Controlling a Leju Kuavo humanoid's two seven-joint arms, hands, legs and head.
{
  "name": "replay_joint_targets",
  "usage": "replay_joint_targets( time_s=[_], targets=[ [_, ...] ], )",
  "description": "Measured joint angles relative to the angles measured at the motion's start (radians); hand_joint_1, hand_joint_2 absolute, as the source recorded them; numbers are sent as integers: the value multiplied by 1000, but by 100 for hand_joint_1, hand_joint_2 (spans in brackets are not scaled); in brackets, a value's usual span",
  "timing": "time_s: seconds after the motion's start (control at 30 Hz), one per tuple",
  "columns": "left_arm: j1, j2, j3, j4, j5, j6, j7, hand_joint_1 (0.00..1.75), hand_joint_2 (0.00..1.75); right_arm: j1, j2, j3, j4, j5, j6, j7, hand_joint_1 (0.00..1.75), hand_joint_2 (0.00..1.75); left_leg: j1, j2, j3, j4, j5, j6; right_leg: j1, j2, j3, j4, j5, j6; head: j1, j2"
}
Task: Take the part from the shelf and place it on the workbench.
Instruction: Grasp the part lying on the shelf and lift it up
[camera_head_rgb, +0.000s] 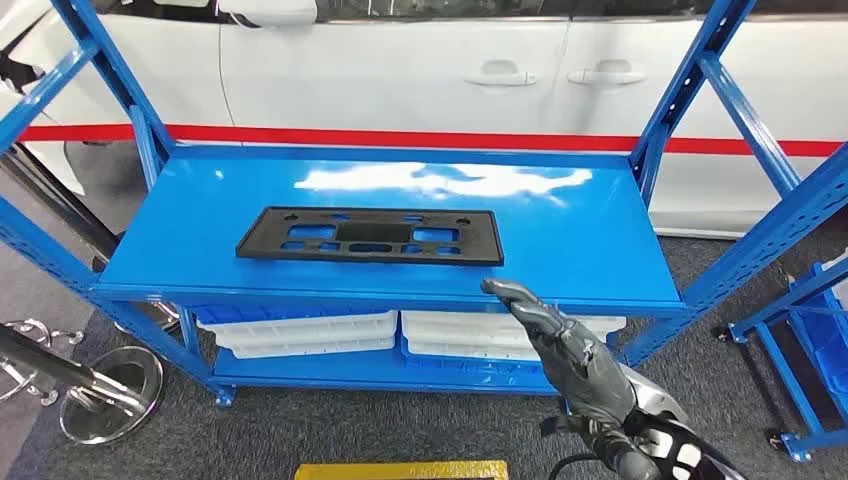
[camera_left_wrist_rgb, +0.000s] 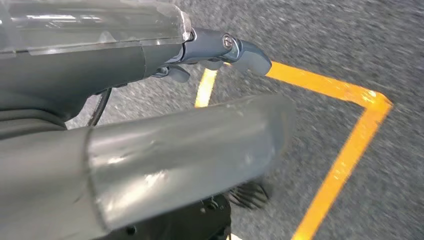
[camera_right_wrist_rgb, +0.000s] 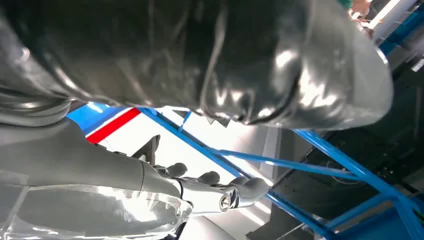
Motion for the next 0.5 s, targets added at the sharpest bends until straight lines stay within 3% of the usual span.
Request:
replay_joint_targets(
  time_s=[0.07,0.13,0.17,0.2,0.23,0.3,0.33,0.37,0.5],
  targets=[
    [-1,0,0,0,0,2,-1,0,0,1,0,-1,0,0,3,-1,0,0,1,2,-48,74,-36,-4,0,0,1,0,-5,-3,0,0],
    [-1,0,0,0,-3,4,-1,0,0,5,0,-4,0,1,8,-2,0,0,2,4,-133,192,-105,-14,1,0,5,2,-16,-7,0,0],
    [0,1,0,0,-5,5,-1,0,0,7,0,-4,0,1,10,-3,0,0,2,4,-162,217,-121,-17,1,1,8,4,-23,-7,0,0],
    [1,1,0,0,-7,5,-1,0,0,10,0,-5,0,3,11,-4,0,0,2,4,-174,208,-111,-18,1,1,14,6,-30,-6,0,0],
    [2,2,0,0,-9,5,-1,0,0,11,0,-5,0,4,12,-4,0,0,2,4,-171,166,-73,-17,1,2,21,8,-38,-5,0,0],
    [3,3,0,0,-12,5,1,0,0,12,0,-5,1,8,12,-4,0,0,1,5,-143,37,31,-11,2,2,38,13,-53,1,0,0],
    [3,4,0,0,-14,5,3,0,0,12,0,-4,2,11,12,-3,0,0,-1,5,-132,-10,57,-5,4,2,42,16,-59,5,0,0],
    [3,4,0,0,-16,5,4,0,0,13,0,-4,3,14,12,-1,0,0,-4,6,-127,-37,75,1,5,2,43,19,-65,10,0,0],
    [3,7,1,0,-27,0,7,0,0,14,1,9,18,22,8,40,0,0,2,7,-122,-48,91,22,7,3,35,40,-88,28,0,0]
  ],
)
